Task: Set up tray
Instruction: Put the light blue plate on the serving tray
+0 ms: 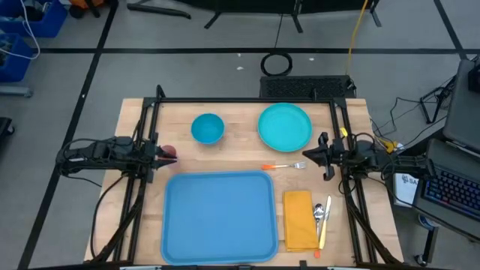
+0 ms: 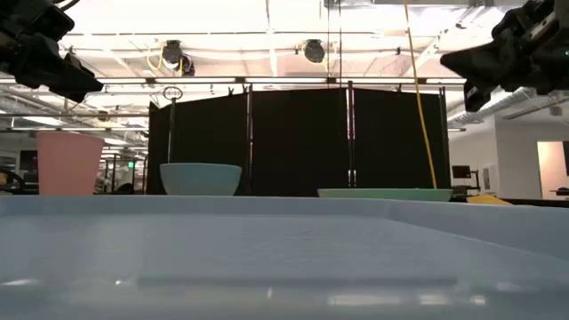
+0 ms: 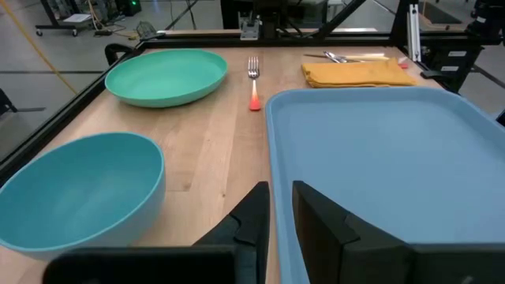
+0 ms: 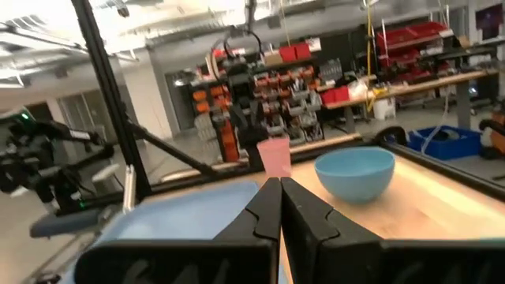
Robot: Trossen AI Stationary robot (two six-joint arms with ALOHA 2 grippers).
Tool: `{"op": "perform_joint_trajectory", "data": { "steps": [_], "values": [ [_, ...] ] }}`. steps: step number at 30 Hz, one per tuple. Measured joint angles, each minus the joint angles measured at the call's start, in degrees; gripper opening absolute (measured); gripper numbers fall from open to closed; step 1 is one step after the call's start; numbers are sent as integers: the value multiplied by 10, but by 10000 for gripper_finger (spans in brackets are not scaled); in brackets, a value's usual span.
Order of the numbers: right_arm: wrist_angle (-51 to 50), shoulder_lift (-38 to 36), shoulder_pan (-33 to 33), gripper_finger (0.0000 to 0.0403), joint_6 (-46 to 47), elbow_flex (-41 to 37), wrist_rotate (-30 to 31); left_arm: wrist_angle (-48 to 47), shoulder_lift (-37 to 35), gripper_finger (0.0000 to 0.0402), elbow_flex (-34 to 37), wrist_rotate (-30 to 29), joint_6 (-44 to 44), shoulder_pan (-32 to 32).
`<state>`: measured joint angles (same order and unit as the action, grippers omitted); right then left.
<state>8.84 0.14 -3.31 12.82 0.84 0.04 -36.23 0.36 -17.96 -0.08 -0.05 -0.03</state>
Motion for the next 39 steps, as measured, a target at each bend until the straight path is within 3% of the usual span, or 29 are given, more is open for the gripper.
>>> {"op": "perform_joint_trajectory", "data": {
  "steps": [23,30,36,39],
  "values": [
    [46,22,0,0,44,0,-16,0,0,61,0,0,0,0],
    [50,71,0,0,-28,0,27,0,0,61,0,0,0,0],
    [139,130,0,0,-91,3,38,0,0,61,0,0,0,0],
    [157,158,0,0,-123,25,72,0,0,61,0,0,0,0]
  ]
}}
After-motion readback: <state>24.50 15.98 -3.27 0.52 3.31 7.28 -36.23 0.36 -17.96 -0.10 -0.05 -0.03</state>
